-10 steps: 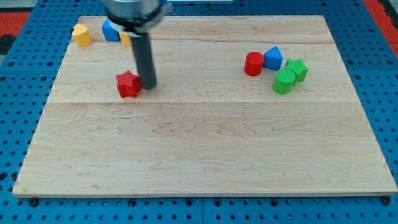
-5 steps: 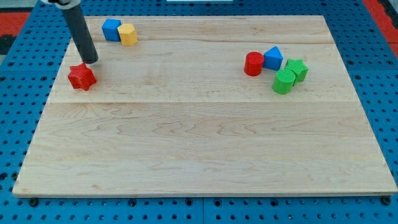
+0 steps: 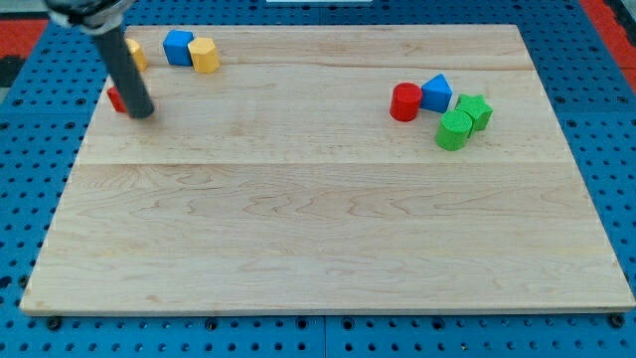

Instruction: Move the yellow hexagon and red star to the either side of the blue cube

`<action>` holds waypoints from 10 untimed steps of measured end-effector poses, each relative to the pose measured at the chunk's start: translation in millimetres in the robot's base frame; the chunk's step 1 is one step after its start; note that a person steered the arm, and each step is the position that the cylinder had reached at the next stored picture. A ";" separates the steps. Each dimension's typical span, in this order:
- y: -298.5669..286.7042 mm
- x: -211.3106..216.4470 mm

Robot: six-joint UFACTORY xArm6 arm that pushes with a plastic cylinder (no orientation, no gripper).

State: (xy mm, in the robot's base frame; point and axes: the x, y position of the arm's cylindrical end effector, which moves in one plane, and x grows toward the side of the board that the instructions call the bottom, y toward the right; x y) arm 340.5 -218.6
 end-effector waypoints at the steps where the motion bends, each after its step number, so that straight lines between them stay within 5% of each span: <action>1: 23.1 -5.9; 2: -1.5 31.3; 3: -57.6 -29.8; 4: 4.9 -46.2; 5: 32.4 24.8; 7: 273.2 168.0; 8: 416.4 144.2; 9: 489.0 63.9; 10: 490.6 11.2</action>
